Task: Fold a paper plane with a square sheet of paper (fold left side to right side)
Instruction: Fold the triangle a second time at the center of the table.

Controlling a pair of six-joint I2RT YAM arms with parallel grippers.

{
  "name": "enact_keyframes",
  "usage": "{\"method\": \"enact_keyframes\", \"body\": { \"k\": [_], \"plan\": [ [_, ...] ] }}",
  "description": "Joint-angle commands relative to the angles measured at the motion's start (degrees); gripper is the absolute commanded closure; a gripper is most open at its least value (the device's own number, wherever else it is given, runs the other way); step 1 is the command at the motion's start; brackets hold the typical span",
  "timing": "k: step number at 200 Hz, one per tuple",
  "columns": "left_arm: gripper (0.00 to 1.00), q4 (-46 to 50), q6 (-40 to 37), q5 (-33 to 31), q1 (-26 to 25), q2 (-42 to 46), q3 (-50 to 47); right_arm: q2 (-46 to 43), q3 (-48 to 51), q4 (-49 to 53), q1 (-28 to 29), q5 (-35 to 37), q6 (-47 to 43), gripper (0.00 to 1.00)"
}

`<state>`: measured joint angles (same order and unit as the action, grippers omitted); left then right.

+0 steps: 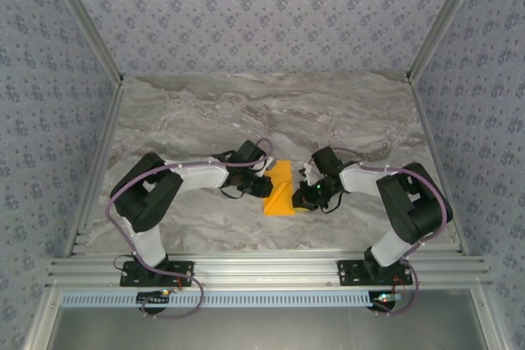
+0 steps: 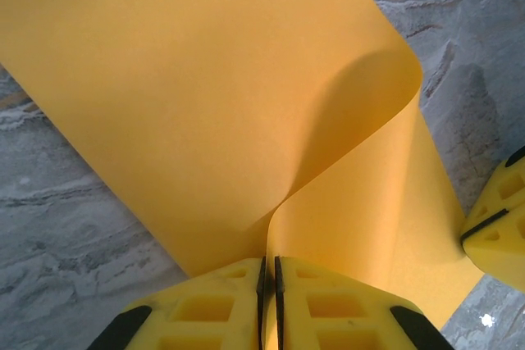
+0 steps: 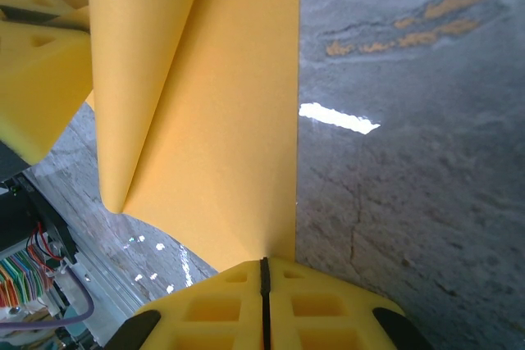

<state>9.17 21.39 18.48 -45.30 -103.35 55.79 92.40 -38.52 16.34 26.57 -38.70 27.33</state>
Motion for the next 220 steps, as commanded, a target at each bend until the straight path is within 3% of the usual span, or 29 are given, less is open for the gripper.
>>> {"method": "enact_keyframes", "body": {
  "k": [1, 220],
  "plan": [
    [0.88, -0.2, -1.2, 0.5, 0.3, -0.7, 1.9, 2.1, 0.6, 4.7, 0.4, 4.0, -1.2, 0.9],
    [0.88, -1.1, -1.1, 1.7, 0.4, -0.6, 2.1, 3.2, 0.5, 4.8, 0.6, 4.0, -1.4, 0.9]
  ]
}}
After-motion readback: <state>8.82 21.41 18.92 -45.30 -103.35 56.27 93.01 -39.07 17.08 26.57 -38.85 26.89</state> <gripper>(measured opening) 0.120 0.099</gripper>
